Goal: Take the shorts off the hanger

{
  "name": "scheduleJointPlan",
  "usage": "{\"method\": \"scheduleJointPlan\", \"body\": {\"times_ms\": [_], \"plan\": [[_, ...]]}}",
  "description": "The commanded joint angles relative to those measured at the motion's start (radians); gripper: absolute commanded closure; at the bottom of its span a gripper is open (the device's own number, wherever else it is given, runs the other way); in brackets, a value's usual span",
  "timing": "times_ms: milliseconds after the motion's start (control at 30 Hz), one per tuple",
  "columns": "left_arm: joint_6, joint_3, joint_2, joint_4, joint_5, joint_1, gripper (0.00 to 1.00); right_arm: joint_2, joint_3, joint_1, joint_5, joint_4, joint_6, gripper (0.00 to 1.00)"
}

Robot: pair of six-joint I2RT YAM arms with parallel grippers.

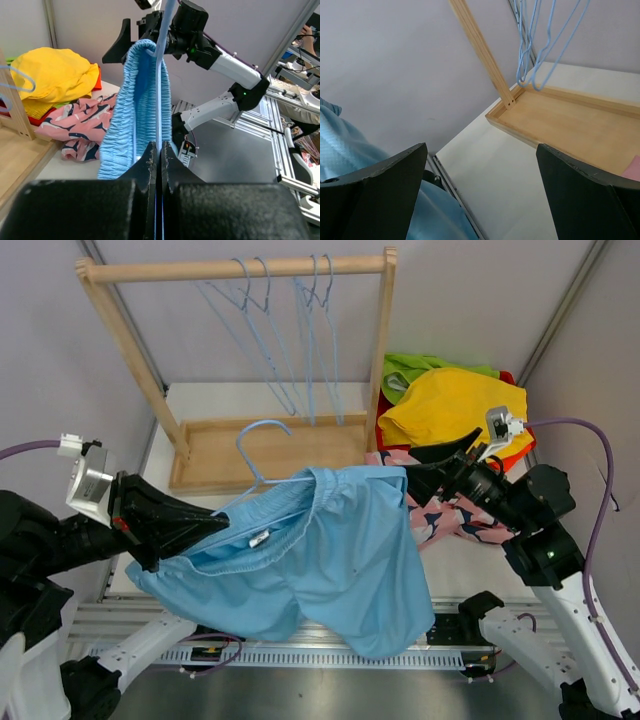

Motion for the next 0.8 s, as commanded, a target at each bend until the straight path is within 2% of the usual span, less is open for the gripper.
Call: {"method": "scheduleJointPlan", "body": {"times_ms": [0,167,400,500,633,767], "plan": [[0.013,0.039,0.049,0.055,-0.048,-0.010,1.00,-0.014,0.000,0.032,0.063,0.019,-0.021,0.00],[0.030,0.056,0.079,0.041,-0.091,-0.010,1.00,-0.058,-0.057,0.045,0.084,0.033,-0.005,0.01],[0.061,0.050,0.089,-0.003,-0.154,-0.008,1.00,-0.179,-0.036,0.045,0.311,-0.027,-0.068,0.01],[0.056,0.053,0.093,0.001,-0.149,-0.010,1.00,-0.166,-0.031,0.043,0.239,-0.001,-0.076,0.01],[0.047,0.068,0.101,0.009,-0.131,-0.010,1.00,-0.040,-0.040,0.043,-0.007,0.077,-0.019,0.01],[0.041,0.075,0.107,0.015,-0.118,-0.008,1.00,0.023,-0.094,0.058,-0.071,0.229,0.019,0.01]]}}
